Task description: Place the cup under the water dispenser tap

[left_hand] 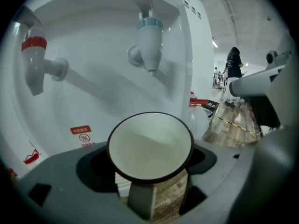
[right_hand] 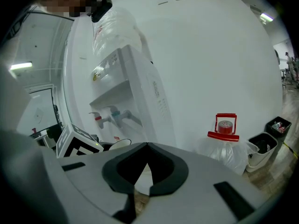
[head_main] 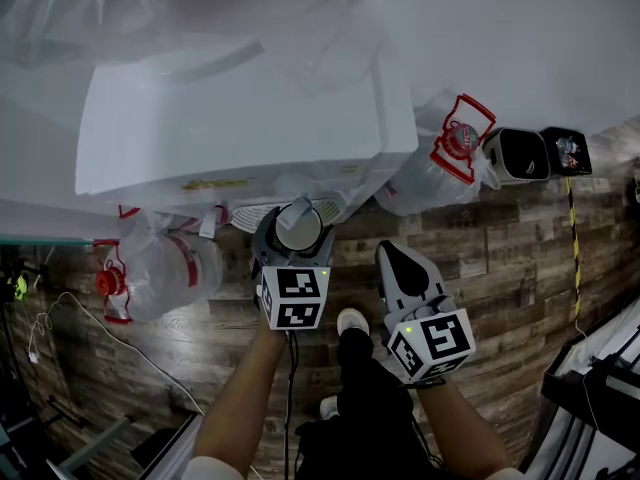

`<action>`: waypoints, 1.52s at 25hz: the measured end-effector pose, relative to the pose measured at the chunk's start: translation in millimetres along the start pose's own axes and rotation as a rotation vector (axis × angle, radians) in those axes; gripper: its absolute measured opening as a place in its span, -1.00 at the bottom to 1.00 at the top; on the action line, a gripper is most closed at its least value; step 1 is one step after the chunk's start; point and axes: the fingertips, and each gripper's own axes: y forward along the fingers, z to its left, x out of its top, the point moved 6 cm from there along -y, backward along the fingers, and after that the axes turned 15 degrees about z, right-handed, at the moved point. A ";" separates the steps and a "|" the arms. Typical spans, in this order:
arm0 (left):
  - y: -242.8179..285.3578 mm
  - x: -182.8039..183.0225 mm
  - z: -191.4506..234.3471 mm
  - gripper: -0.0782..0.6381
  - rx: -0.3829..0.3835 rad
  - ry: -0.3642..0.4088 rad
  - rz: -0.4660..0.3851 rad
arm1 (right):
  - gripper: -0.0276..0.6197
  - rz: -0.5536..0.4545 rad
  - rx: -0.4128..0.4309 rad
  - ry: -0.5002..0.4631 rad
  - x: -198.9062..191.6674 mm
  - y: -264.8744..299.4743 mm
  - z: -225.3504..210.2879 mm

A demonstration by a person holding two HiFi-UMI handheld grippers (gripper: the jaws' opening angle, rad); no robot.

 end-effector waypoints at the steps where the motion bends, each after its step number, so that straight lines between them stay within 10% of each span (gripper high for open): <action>1: 2.8 0.7 0.0 0.47 0.002 -0.003 -0.001 | -0.86 0.001 -0.001 0.001 -0.8 0.9 -0.6; 38: 37.7 -0.7 -3.1 0.47 0.136 0.003 -0.068 | -0.86 0.048 0.003 0.046 -30.3 -1.2 -0.8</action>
